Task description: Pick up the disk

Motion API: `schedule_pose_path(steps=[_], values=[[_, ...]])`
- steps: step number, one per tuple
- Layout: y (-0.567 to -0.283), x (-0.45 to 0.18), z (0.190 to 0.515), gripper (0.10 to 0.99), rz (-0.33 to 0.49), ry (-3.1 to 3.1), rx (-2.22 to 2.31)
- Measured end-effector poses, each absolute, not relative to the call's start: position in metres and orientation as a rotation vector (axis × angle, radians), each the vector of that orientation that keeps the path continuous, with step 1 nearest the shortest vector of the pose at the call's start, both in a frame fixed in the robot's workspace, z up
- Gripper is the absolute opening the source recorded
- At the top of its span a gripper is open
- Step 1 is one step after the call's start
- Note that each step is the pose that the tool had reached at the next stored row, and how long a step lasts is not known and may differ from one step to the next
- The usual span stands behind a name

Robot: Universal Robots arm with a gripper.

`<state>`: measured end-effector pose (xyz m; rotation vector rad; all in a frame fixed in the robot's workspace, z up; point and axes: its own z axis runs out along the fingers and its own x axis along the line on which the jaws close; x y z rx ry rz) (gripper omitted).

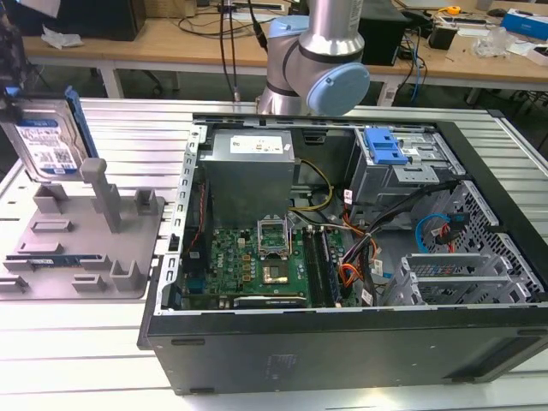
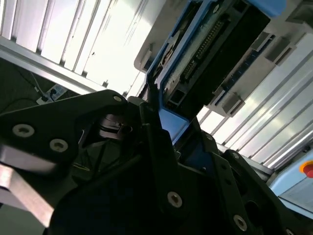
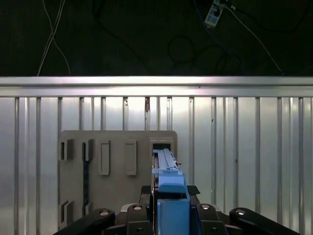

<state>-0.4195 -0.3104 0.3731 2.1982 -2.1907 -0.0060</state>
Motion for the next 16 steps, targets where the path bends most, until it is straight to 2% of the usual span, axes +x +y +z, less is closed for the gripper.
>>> schedule_pose_path(steps=[16], values=[[-0.313,-0.419,0.481,0.365,-0.006,-2.191,2.198]])
